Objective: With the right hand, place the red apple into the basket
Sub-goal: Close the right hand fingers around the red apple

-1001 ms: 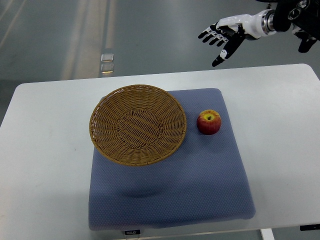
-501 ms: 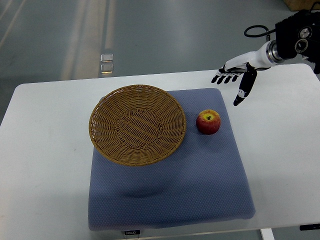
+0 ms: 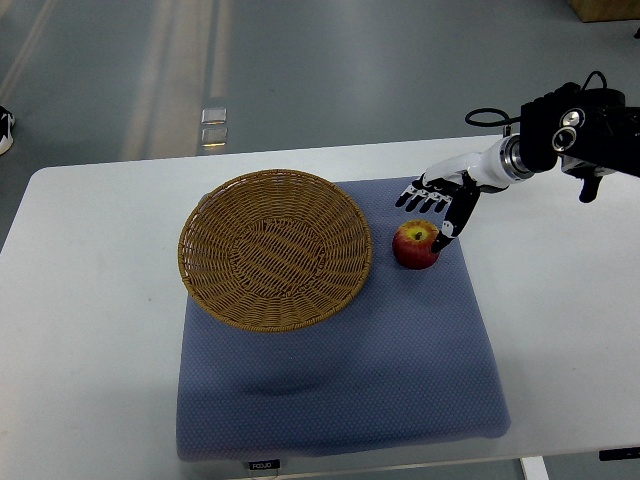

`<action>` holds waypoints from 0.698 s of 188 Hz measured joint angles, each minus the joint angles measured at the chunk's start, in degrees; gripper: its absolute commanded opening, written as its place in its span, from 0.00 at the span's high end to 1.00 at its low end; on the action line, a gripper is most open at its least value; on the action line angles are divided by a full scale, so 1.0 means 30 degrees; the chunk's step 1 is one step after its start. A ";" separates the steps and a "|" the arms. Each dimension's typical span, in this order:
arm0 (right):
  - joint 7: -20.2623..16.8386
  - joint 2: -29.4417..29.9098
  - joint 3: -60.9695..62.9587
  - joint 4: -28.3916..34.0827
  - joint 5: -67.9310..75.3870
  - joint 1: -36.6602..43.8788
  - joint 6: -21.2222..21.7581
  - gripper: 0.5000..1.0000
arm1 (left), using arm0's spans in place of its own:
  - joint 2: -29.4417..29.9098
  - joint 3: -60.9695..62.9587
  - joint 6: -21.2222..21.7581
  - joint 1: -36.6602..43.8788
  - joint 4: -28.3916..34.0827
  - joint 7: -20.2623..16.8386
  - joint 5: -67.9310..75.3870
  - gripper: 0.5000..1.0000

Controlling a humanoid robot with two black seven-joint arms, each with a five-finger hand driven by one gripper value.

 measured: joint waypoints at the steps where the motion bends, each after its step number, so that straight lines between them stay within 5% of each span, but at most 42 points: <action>1: -0.0005 0.0011 -0.0003 0.0000 -0.0003 -0.0019 -0.0033 0.14 | 0.0000 0.0000 0.0000 -0.0001 0.0000 0.0000 0.0000 0.00; 131: -0.0063 0.0984 -0.0383 -0.0274 -0.1728 -0.1426 -0.2593 0.15 | 0.0000 0.0000 0.0001 0.0001 0.0000 0.0000 0.0000 0.00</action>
